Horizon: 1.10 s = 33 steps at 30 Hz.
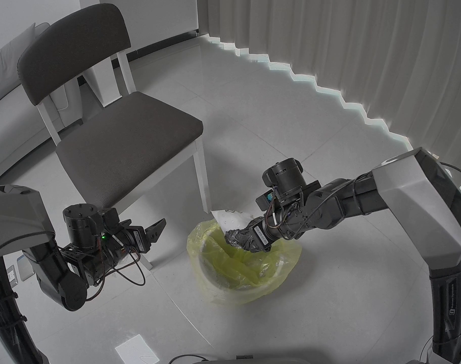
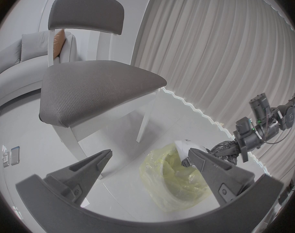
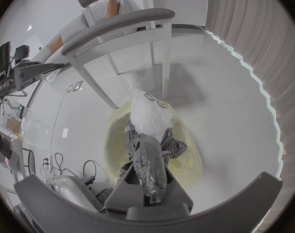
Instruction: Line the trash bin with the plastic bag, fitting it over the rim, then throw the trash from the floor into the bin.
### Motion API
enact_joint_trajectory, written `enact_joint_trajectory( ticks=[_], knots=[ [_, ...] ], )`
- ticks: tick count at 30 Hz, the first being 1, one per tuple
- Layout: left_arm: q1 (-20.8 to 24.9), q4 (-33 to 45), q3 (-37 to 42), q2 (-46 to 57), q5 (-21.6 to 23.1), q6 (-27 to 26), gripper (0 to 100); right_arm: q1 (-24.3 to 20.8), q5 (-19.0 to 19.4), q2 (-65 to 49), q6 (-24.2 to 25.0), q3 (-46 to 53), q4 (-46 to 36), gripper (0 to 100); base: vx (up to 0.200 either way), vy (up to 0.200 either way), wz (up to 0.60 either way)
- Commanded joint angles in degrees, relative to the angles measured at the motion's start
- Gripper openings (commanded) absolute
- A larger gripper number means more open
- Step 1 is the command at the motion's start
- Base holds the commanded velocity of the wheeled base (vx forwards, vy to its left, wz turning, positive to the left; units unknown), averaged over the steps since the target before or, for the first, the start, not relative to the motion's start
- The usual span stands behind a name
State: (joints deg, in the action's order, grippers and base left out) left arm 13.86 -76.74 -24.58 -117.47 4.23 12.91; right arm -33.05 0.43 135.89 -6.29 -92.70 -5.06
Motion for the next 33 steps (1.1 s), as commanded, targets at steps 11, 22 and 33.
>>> enact_joint_trajectory(
  ticks=[11,22,33],
  knots=[
    [0.82,-2.27,0.58,-1.36,-0.01,0.19,100,3.17,-0.16,1.84,0.75,-4.07,-0.21,0,0.000,0.000,0.00],
    [1.61,-6.58,4.10,-1.36,-0.10,0.80,100,-2.11,0.10,-1.86,0.67,6.65,1.63,0,0.000,0.000,0.00],
    [0.20,-9.04,5.86,-1.36,-0.01,0.89,100,-2.20,-0.43,6.85,0.49,7.00,6.11,0,0.000,0.000,0.00]
  ],
)
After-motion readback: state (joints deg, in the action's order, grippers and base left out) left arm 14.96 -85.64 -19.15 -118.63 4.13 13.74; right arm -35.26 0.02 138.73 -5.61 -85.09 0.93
